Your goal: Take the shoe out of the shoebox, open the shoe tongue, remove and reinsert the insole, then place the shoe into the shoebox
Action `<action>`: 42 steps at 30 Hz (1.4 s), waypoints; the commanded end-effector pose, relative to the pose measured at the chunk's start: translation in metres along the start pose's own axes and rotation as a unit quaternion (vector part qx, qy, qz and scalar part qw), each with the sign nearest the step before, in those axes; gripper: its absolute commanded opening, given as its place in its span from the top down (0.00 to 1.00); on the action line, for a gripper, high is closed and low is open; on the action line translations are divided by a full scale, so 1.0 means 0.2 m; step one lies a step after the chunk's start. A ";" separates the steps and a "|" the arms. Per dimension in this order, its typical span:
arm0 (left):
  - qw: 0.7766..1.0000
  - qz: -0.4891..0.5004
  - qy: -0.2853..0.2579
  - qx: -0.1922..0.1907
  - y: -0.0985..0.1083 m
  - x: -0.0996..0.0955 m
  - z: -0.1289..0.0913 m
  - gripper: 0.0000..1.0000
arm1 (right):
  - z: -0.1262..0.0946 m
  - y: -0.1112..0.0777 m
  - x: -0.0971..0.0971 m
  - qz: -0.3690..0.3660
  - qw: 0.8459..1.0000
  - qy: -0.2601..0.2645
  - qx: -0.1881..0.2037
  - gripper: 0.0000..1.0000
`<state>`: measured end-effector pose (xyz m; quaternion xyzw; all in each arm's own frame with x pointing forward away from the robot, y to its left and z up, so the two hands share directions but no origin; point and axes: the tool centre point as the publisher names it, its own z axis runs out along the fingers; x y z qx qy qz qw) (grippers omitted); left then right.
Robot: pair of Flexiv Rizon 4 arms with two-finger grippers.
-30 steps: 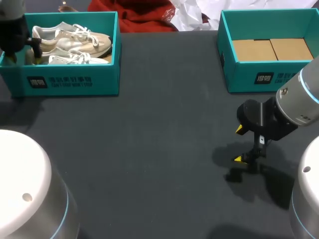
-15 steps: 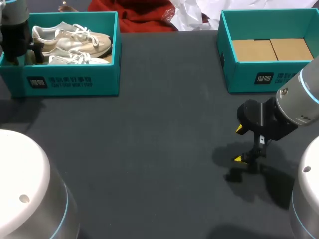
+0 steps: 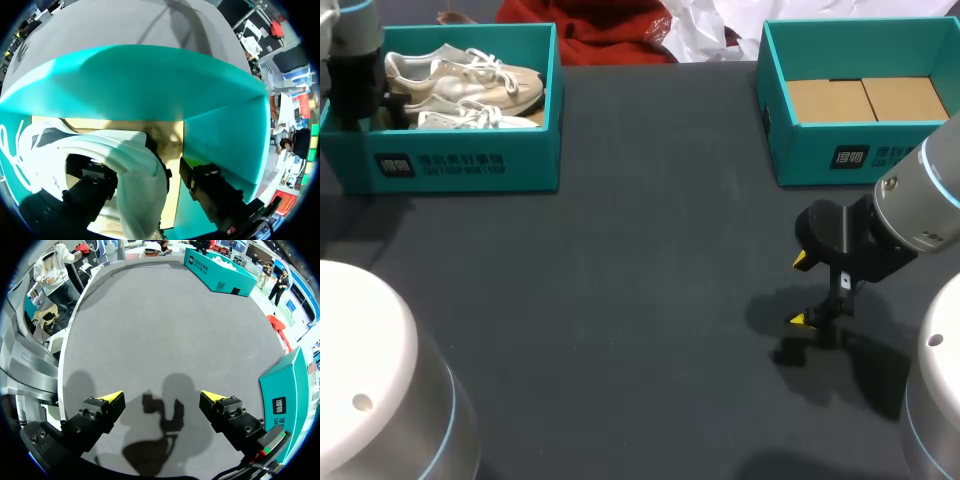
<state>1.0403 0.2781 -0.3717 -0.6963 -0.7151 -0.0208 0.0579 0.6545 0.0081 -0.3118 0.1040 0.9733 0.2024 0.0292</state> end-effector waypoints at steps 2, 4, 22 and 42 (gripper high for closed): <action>1.000 -0.001 0.001 0.006 0.02 0.00 0.02 0.36 | 0.00 0.00 0.01 0.000 1.000 -0.002 0.000 0.00; 1.000 -0.001 0.002 0.007 0.02 0.00 0.03 0.39 | 0.00 0.00 0.01 0.000 1.000 -0.002 0.000 0.00; 1.000 -0.002 0.002 -0.002 -0.02 0.05 -0.02 1.00 | 0.00 0.00 0.01 0.000 1.000 -0.002 0.000 0.00; 0.999 -0.029 -0.013 -0.012 0.01 0.15 -0.28 1.00 | 0.00 0.00 0.01 0.000 1.000 -0.002 0.000 0.00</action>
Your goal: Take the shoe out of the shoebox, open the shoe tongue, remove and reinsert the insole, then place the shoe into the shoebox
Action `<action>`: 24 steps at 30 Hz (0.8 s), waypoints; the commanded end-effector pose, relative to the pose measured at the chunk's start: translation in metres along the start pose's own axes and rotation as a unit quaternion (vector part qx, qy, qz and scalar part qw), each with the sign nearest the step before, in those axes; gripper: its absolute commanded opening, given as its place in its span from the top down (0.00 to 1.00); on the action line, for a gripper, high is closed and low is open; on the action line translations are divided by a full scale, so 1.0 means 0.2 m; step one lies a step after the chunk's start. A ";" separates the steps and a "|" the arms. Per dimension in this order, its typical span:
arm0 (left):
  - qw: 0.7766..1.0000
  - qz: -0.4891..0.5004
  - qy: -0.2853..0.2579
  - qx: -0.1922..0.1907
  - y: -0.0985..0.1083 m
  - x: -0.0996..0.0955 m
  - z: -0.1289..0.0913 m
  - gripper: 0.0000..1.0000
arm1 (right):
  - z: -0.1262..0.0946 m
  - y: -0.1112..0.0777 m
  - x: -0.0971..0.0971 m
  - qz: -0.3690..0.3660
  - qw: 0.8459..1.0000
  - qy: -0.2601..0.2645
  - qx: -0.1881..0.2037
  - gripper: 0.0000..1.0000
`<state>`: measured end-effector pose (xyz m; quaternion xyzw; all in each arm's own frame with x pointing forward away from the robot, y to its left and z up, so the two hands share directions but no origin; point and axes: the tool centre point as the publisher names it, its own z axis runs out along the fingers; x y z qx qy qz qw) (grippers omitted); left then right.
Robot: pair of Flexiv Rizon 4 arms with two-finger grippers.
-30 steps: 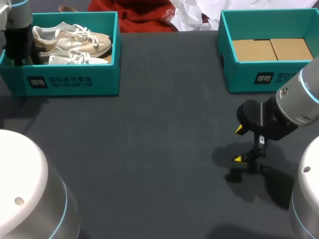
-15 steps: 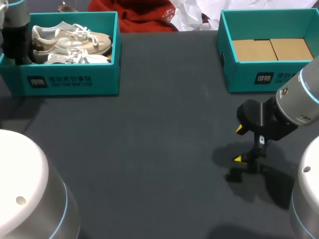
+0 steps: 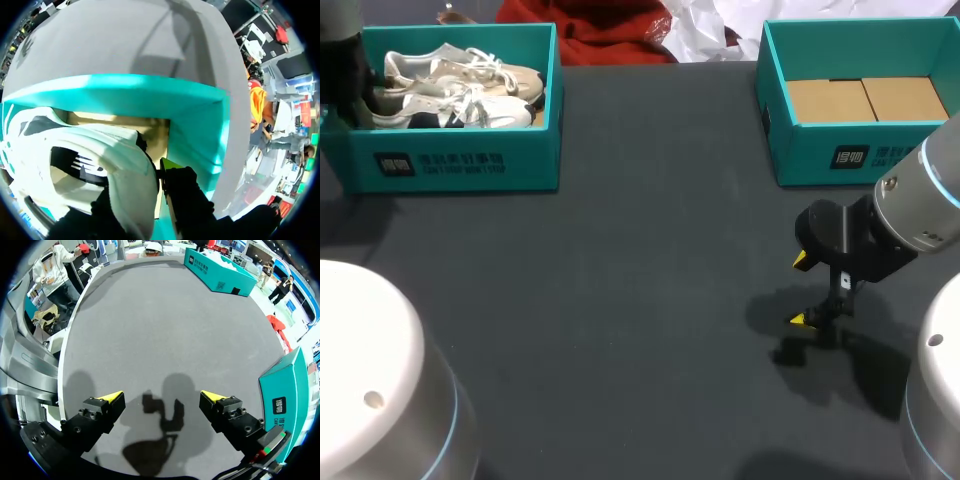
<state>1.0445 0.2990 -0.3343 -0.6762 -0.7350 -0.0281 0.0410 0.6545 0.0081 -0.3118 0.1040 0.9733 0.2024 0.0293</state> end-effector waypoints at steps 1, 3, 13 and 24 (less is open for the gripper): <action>1.000 0.000 -0.006 0.003 0.01 0.03 -0.12 1.00 | 0.00 0.00 0.01 0.000 1.000 -0.002 0.000 0.00; 1.000 -0.001 -0.002 0.002 0.01 0.04 -0.17 1.00 | 0.00 0.00 0.01 0.000 1.000 -0.002 0.000 0.00; 0.999 -0.010 0.030 -0.009 0.04 0.08 -0.41 1.00 | 0.00 0.00 0.01 0.000 1.000 -0.002 0.000 0.00; 0.999 -0.027 0.029 -0.021 0.05 0.15 -0.70 1.00 | 0.00 0.00 0.01 0.000 1.000 -0.002 0.000 0.00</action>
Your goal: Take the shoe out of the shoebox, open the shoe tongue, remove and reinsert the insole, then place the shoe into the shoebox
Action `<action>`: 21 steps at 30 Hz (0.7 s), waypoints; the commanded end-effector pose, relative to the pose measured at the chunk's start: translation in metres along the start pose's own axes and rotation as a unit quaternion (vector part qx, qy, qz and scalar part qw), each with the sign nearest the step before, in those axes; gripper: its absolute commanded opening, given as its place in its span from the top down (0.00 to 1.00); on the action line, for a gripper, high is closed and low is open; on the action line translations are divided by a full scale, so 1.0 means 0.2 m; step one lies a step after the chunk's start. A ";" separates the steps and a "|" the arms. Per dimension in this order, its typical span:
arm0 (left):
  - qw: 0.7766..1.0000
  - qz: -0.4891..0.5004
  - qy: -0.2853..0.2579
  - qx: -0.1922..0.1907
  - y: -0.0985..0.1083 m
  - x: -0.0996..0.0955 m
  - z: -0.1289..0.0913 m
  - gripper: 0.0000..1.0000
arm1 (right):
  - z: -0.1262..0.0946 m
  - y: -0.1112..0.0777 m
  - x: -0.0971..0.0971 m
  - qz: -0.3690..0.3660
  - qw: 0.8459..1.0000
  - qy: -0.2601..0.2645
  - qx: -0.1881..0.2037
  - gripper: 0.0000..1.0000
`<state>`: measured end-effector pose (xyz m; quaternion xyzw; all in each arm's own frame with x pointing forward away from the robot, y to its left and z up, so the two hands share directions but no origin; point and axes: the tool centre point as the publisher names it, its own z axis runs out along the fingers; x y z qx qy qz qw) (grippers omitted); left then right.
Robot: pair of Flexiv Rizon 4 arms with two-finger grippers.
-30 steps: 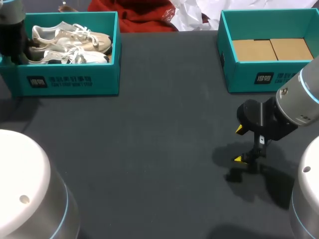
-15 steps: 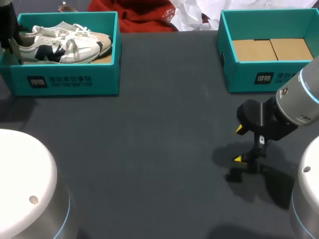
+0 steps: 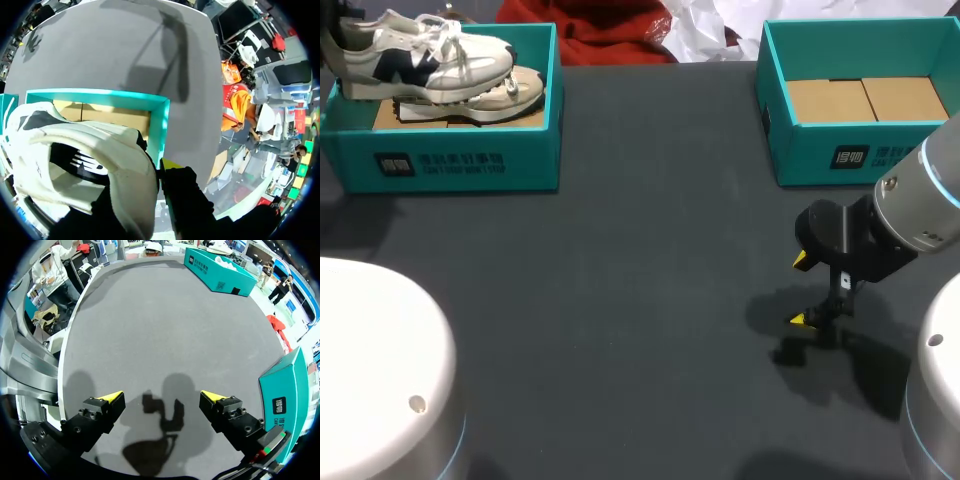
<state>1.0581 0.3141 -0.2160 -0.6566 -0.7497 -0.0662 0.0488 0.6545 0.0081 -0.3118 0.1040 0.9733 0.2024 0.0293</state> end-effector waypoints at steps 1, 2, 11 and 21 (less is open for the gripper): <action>1.000 -0.003 -0.003 0.001 0.00 0.04 -0.14 1.00 | 0.00 0.00 0.01 0.000 1.000 -0.002 0.000 0.00; 1.000 -0.004 -0.005 0.004 0.00 0.04 -0.17 1.00 | 0.00 0.00 0.01 0.000 1.000 -0.002 0.000 0.00; 1.000 -0.023 0.007 0.005 -0.11 0.06 -0.42 1.00 | 0.00 0.00 0.01 0.000 1.000 -0.002 0.000 0.00; 0.999 -0.020 0.015 -0.023 -0.42 0.02 -0.61 1.00 | 0.00 0.00 0.01 0.000 1.000 -0.002 0.000 0.00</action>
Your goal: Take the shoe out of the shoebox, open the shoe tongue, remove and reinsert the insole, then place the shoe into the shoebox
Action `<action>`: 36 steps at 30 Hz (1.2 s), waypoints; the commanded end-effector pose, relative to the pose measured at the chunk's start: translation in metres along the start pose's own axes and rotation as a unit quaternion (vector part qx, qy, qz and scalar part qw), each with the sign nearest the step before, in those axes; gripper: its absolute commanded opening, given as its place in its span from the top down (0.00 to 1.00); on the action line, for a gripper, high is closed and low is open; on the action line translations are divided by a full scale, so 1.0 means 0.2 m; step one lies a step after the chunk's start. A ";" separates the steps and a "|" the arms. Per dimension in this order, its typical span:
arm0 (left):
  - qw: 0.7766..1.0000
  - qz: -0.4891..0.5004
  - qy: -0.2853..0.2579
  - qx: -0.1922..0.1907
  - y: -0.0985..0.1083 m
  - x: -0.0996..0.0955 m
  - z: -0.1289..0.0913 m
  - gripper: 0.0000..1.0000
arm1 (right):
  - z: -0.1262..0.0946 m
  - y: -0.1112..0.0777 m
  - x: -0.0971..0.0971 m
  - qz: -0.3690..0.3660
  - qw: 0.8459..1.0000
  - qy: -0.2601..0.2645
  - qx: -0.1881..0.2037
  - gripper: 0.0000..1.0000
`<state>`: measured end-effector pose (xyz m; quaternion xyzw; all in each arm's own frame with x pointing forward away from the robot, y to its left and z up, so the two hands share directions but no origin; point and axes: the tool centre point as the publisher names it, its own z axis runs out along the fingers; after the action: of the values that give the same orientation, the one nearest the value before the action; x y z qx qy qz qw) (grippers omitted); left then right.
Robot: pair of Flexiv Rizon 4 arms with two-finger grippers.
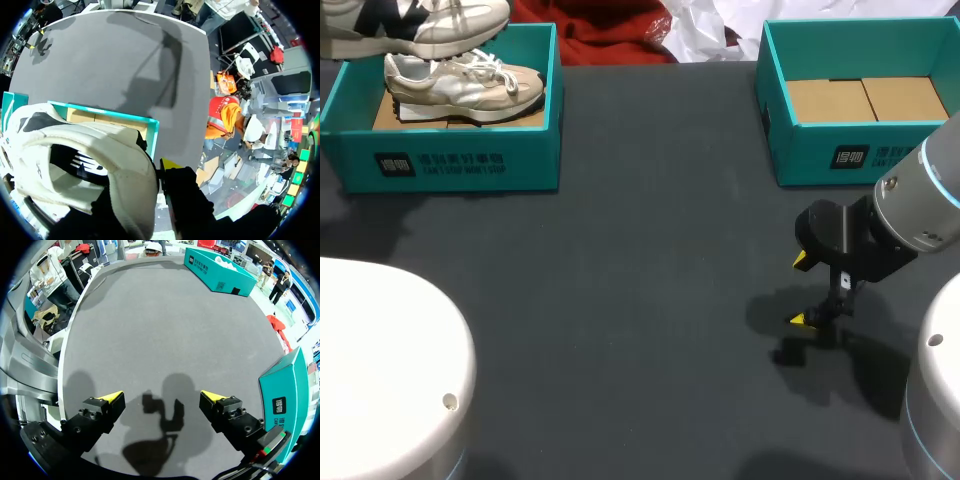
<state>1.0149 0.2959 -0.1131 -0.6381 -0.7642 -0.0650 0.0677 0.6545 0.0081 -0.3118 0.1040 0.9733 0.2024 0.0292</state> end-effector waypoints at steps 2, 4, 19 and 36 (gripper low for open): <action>0.999 0.006 -0.004 -0.039 -0.29 0.00 -0.09 1.00 | 0.00 0.00 0.01 0.000 1.000 -0.002 0.000 0.00; 0.999 0.012 -0.007 -0.043 -0.36 -0.02 -0.11 1.00 | 0.00 0.00 0.01 0.000 1.000 -0.002 0.000 0.00; 0.997 0.074 -0.009 -0.022 -0.83 -0.25 -0.08 1.00 | 0.00 0.00 0.01 0.000 1.000 -0.002 0.000 0.00; 0.996 0.090 -0.019 -0.019 -0.92 -0.29 -0.09 1.00 | 0.00 0.00 0.01 0.000 1.000 -0.002 0.000 0.00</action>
<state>0.8476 0.2024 -0.1095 -0.7060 -0.7041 -0.0554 0.0533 0.6545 0.0081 -0.3118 0.1040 0.9733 0.2024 0.0293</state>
